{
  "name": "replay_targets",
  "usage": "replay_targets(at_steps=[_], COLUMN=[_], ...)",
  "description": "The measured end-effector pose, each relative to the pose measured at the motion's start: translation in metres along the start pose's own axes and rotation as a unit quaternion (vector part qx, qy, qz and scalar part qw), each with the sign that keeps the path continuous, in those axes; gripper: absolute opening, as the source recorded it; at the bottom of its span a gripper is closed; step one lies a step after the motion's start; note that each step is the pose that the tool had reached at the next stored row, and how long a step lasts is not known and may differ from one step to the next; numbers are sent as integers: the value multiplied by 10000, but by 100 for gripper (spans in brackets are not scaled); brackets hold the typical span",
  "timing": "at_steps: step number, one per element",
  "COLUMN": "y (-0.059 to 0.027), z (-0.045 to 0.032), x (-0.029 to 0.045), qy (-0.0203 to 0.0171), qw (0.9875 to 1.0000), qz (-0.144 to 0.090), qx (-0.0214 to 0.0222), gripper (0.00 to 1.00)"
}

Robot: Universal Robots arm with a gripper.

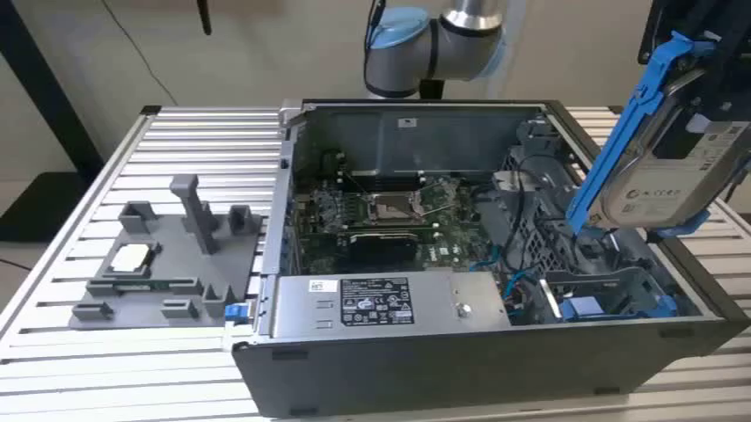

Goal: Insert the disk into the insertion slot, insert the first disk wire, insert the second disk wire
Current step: 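Insert the disk into the insertion slot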

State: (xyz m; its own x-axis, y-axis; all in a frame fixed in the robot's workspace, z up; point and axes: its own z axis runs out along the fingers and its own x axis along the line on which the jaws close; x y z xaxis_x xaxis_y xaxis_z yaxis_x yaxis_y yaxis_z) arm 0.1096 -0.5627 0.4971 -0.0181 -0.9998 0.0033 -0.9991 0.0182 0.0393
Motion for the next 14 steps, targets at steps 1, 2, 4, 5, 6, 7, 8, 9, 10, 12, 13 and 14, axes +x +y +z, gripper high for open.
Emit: replay_targets(at_steps=[1, 2, 4, 5, 6, 7, 8, 9, 10, 12, 13, 14], y=[0, 0, 0, 0, 0, 0, 0, 0, 0, -1, -1, -1], z=[0, 0, 0, 0, 0, 1, 3, 5, 8, 17, 25, 33], x=[0, 0, 0, 0, 0, 0, 0, 0, 0, 0, 0, 0], qy=[0, 0, 0, 0, 0, 0, 0, 0, 0, 0, 0, 0], qw=[10000, 10000, 10000, 10000, 10000, 10000, 10000, 10000, 10000, 10000, 10000, 10000], qz=[0, 0, 0, 0, 0, 0, 0, 0, 0, 0, 0, 0], qx=[0, 0, 0, 0, 0, 0, 0, 0, 0, 0, 0, 0], gripper=[32, 32, 32, 32, 32, 32, 32, 32, 32, 32, 32, 32])
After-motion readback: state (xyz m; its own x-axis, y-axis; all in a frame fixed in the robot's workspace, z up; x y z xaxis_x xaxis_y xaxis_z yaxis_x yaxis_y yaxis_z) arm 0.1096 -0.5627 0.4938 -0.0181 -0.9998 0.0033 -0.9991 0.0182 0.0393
